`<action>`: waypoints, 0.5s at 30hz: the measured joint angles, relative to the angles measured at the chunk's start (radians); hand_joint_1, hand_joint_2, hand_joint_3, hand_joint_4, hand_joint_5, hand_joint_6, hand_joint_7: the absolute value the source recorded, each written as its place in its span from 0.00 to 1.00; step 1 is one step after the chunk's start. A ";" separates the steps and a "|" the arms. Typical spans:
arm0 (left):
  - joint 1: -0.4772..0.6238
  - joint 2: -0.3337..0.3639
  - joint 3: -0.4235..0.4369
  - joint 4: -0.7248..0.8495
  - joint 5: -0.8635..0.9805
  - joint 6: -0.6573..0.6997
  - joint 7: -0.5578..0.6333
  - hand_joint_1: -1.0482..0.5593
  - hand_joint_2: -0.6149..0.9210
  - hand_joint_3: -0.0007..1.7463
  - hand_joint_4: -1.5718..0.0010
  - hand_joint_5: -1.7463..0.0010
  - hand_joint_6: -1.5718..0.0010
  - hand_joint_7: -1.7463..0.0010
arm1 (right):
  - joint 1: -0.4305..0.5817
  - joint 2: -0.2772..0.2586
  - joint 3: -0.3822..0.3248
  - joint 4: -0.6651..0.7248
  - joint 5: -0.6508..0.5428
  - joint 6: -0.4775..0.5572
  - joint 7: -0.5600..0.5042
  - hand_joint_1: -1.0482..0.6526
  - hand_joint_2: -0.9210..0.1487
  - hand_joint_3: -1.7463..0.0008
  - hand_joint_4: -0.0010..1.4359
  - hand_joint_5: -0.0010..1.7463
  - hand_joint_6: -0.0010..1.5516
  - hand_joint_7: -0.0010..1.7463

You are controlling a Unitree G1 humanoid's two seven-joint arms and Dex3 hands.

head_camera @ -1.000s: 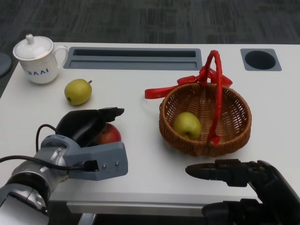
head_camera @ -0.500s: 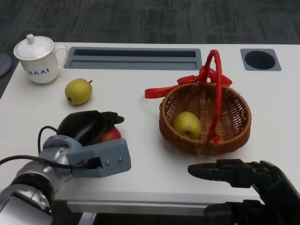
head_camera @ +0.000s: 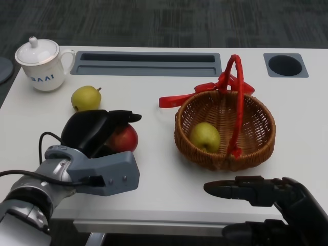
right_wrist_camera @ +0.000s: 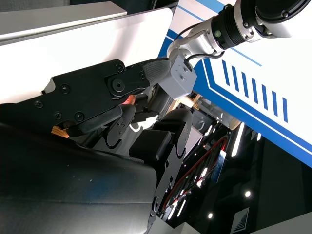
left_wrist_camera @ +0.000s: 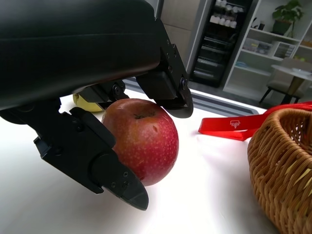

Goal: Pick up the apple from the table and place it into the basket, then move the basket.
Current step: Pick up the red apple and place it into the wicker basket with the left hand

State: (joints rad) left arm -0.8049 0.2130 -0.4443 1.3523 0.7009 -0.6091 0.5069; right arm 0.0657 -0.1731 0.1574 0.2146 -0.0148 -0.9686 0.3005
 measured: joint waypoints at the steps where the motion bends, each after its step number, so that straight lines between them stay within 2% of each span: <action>1: -0.001 0.004 0.000 -0.002 0.000 -0.013 0.015 0.59 0.90 0.00 0.17 0.96 0.29 0.99 | 0.000 0.000 0.000 0.000 0.000 0.000 0.000 0.31 0.01 1.00 0.63 0.00 0.54 0.00; 7: -0.009 0.032 0.010 -0.022 -0.006 -0.073 0.062 0.58 0.91 0.01 0.20 0.98 0.30 1.00 | -0.001 0.000 0.002 0.002 -0.001 -0.002 0.000 0.31 0.00 1.00 0.63 0.00 0.54 0.00; 15: -0.017 0.057 0.107 -0.102 -0.122 -0.276 0.051 0.56 0.92 0.00 0.18 0.98 0.30 1.00 | -0.003 0.000 0.002 0.009 -0.005 -0.006 -0.001 0.30 0.00 0.99 0.63 0.00 0.54 0.00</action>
State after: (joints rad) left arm -0.8220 0.2701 -0.3370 1.2501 0.5790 -0.8854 0.5575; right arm 0.0628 -0.1728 0.1594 0.2241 -0.0195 -0.9741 0.3000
